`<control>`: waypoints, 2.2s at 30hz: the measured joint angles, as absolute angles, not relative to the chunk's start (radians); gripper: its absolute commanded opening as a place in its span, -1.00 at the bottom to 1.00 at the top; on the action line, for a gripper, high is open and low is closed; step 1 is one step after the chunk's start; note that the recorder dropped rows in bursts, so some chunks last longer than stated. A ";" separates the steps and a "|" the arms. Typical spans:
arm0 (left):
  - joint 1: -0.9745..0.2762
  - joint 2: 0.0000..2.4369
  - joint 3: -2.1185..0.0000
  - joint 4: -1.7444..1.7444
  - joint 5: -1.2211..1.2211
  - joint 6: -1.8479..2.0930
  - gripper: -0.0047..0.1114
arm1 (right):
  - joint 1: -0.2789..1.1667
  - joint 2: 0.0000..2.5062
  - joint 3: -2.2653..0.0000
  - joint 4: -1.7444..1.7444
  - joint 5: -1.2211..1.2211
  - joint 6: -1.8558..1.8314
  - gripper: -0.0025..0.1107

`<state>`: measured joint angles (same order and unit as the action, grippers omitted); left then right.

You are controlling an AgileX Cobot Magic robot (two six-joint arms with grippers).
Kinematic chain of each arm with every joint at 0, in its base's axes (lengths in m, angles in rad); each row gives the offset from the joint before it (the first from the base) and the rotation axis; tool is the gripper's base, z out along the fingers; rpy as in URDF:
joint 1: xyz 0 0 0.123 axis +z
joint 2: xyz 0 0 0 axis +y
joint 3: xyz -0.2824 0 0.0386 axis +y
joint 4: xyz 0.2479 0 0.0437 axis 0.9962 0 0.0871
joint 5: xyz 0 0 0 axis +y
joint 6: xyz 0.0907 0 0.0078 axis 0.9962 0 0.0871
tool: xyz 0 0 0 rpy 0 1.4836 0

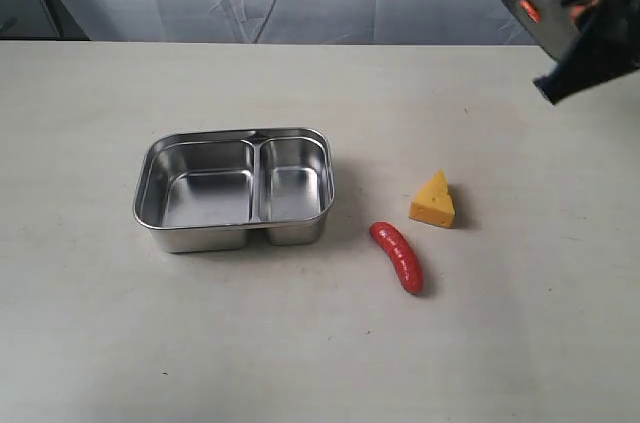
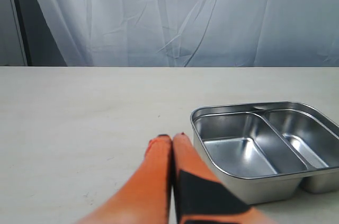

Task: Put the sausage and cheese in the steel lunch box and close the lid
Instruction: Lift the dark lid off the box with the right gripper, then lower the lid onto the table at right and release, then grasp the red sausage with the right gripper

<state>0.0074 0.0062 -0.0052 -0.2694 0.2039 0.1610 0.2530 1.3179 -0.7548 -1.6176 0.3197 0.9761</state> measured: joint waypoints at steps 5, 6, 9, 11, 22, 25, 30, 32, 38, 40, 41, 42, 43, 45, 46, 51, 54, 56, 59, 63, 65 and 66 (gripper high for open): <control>0.007 0.006 -0.005 -0.269 0.204 0.161 -0.92 | 0.268 1.316 -0.705 -0.890 0.629 0.365 -0.97; 0.007 0.006 -0.005 -0.269 0.204 0.161 -0.92 | 0.282 1.316 -0.705 -0.819 0.662 0.319 -0.97; 0.007 0.006 -0.005 -0.269 0.204 0.161 -0.92 | 0.336 1.327 -0.705 -0.594 0.780 0.171 -0.97; 0.007 0.006 -0.005 -0.269 0.204 0.161 -0.92 | 0.353 1.343 -0.705 -0.483 0.801 0.101 -0.97; 0.007 0.006 -0.005 -0.269 0.204 0.161 -0.92 | 0.381 1.581 -0.707 -0.082 0.844 -0.020 -0.80; 0.007 0.006 -0.005 -0.269 0.204 0.161 -0.92 | 0.381 1.643 -0.707 -0.049 0.817 -0.018 -0.39; 0.007 0.006 -0.005 -0.269 0.204 0.161 -0.92 | 0.381 1.678 -0.703 0.017 0.736 -0.018 0.05; 0.007 0.006 -0.005 -0.269 0.204 0.161 -0.92 | 0.381 1.678 -0.703 0.059 0.735 -0.020 0.02; 0.007 0.006 -0.005 -0.269 0.204 0.161 -0.92 | 0.383 1.637 -0.746 0.272 0.707 -0.095 -0.03; 0.007 0.006 -0.005 -0.269 0.204 0.161 -0.92 | 0.397 1.631 -0.768 0.317 0.670 -0.116 -0.03; 0.007 0.006 -0.005 -0.269 0.204 0.161 -0.92 | 0.410 1.631 -0.782 0.326 0.652 -0.121 -0.03; 0.007 0.006 -0.005 -0.269 0.204 0.161 -0.92 | 0.420 1.636 -0.797 0.326 0.642 -0.123 -0.03; 0.007 0.006 -0.005 -0.269 0.204 0.161 -0.92 | 0.435 1.643 -0.815 0.324 0.637 -0.126 -0.03; 0.007 0.006 -0.005 -0.269 0.204 0.161 -0.92 | 0.463 1.659 -0.849 0.302 0.640 -0.124 -0.03; 0.007 0.006 -0.005 -0.269 0.204 0.161 -0.92 | 0.475 1.664 -0.866 0.286 0.651 -0.109 -0.03; 0.007 0.006 -0.005 -0.269 0.204 0.161 -0.92 | 0.507 1.670 -0.899 0.221 0.628 -0.057 -0.03; 0.007 0.006 -0.005 -0.269 0.204 0.161 -0.92 | 0.528 1.707 -0.906 0.200 0.580 -0.049 -0.03; 0.007 0.006 -0.005 -0.269 0.204 0.161 -0.92 | 0.546 1.744 -0.910 0.183 0.570 -0.041 -0.03; 0.007 0.006 -0.005 -0.269 0.204 0.161 -0.92 | 0.566 1.805 -0.923 0.135 0.570 0.013 -0.03; 0.007 0.006 -0.005 -0.269 0.204 0.161 -0.92 | 0.568 1.853 -0.935 0.092 0.557 0.073 -0.44; 0.007 0.006 -0.005 -0.269 0.204 0.161 -0.92 | 0.568 1.864 -0.939 0.080 0.548 0.082 -0.80; 0.007 0.006 -0.005 -0.269 0.204 0.161 -0.92 | 0.568 1.864 -0.941 0.076 0.546 0.085 -0.94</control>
<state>0.0074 0.0062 -0.0052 -0.2694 0.2039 0.1610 0.5682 1.8645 -0.9414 0.0764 0.5460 0.0849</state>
